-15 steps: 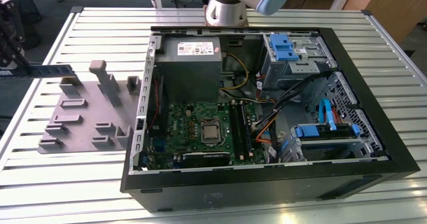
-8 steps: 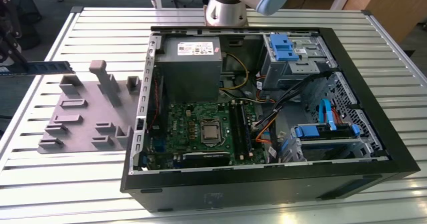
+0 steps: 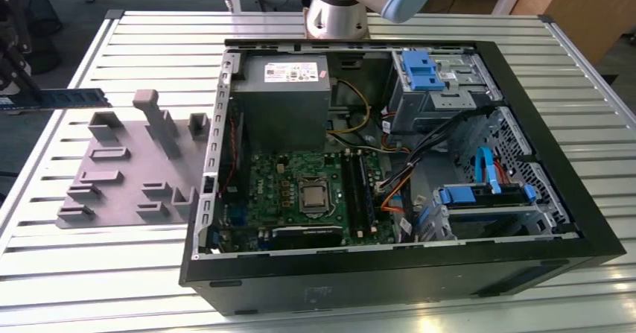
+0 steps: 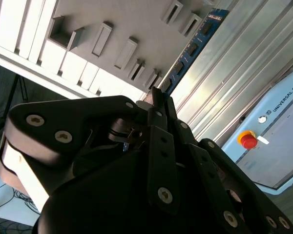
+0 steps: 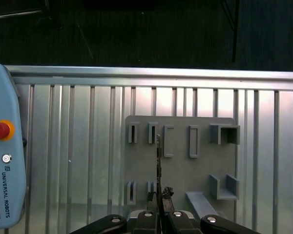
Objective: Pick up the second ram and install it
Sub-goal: 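Pick up the second ram and move it above second insertion slot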
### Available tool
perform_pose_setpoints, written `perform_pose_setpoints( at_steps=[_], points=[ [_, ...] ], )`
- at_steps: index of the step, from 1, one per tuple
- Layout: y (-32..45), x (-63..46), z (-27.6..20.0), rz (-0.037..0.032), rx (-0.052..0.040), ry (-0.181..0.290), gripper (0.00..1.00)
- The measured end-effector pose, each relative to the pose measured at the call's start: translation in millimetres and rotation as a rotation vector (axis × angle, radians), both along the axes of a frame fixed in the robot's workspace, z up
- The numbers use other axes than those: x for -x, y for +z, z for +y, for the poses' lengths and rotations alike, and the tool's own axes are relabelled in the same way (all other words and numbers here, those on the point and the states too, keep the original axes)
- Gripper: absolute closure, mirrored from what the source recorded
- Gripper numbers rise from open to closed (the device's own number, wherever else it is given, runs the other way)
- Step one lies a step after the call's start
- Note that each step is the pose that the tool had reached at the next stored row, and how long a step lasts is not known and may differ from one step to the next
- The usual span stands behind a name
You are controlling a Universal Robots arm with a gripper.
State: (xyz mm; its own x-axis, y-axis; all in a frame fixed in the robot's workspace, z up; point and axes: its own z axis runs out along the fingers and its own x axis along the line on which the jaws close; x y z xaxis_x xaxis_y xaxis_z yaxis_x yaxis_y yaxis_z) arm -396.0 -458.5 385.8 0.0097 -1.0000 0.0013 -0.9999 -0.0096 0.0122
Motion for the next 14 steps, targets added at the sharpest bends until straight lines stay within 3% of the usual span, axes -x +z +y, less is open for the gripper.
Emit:
perform_pose_setpoints(
  at_steps=[14],
  points=[
    [0.0,-4.5,0.0,0.0000,0.0000,0.000,0.86]
  ],
)
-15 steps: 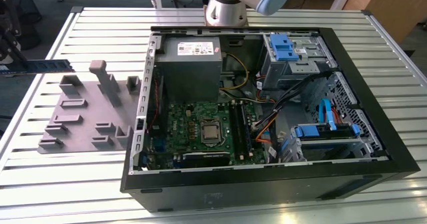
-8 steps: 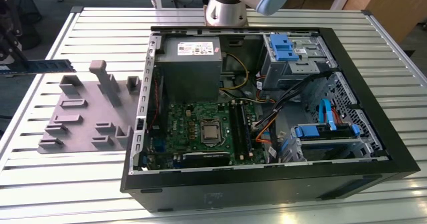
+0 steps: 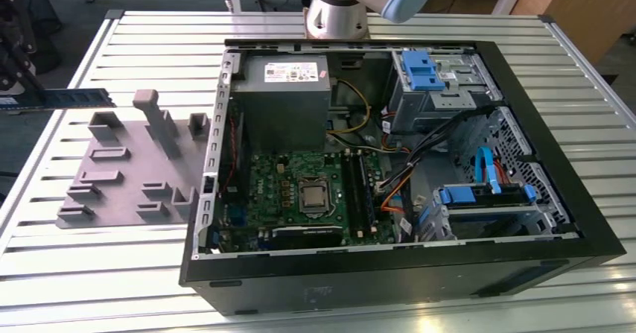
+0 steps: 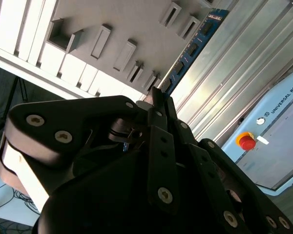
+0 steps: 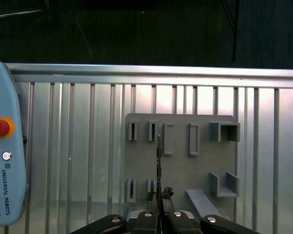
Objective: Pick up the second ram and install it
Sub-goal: 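Pick up the second ram and move it above second insertion slot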
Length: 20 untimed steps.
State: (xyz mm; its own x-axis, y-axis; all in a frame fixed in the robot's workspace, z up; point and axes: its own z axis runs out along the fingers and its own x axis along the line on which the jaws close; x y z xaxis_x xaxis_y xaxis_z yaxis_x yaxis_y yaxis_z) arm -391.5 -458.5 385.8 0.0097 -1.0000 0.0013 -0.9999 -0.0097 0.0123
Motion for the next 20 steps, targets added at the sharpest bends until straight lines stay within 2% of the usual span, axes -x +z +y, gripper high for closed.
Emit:
perform_pose_setpoints(
  at_steps=[20],
  points=[
    [0.0,-5.8,0.0,-0.0001,0.0000,0.000,0.86]
  ],
)
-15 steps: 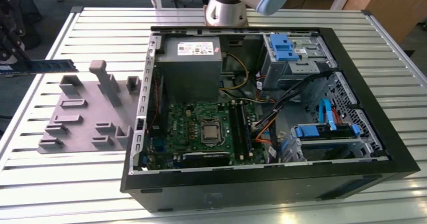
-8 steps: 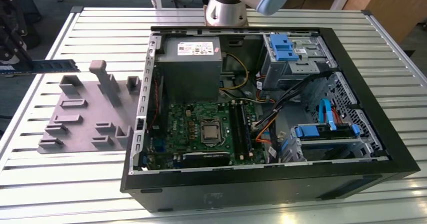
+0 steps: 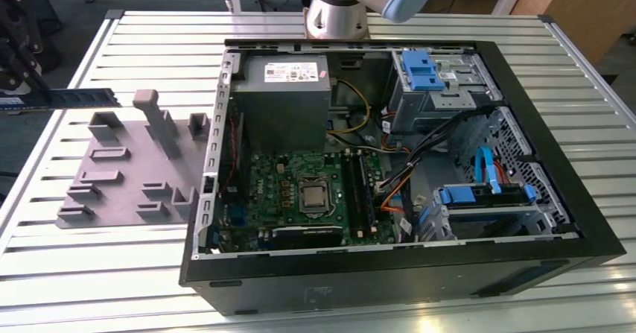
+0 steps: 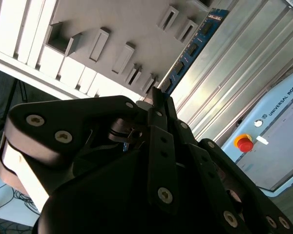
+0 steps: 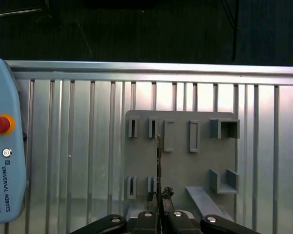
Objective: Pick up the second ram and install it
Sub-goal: 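Pick up the second ram and move it above second insertion slot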
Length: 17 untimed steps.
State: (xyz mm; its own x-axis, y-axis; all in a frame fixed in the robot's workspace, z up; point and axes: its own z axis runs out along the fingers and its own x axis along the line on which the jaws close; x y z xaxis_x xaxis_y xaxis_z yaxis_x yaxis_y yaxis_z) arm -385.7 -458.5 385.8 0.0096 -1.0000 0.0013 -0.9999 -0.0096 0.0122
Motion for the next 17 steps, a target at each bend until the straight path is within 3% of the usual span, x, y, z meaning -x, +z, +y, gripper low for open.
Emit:
perform_pose_setpoints(
  at_steps=[17],
  points=[
    [-0.1,-12.9,0.0,0.0000,0.0000,0.000,0.86]
  ],
)
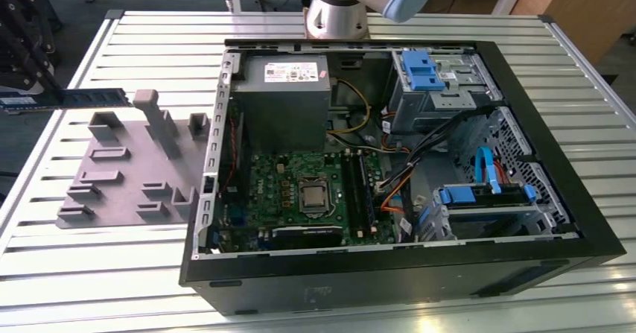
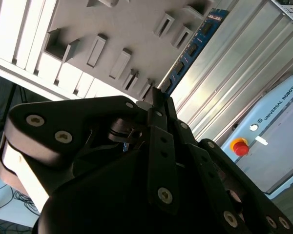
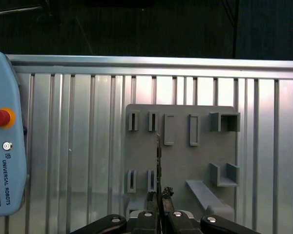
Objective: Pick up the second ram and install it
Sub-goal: 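Pick up the second ram and move it above second insertion slot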
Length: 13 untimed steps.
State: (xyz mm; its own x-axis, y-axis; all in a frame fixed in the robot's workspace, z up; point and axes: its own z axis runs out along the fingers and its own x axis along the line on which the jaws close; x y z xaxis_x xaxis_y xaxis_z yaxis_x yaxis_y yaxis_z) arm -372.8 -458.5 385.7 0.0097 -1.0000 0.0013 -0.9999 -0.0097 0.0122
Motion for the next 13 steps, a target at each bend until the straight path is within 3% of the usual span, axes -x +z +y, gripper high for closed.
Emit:
perform_pose_setpoints(
  at_steps=[9,13],
  points=[
    [0.0,-16.9,0.0,0.0000,0.0001,0.000,0.86],
    [-0.1,-19.1,0.0,0.0000,0.0001,-0.001,0.86]
  ],
)
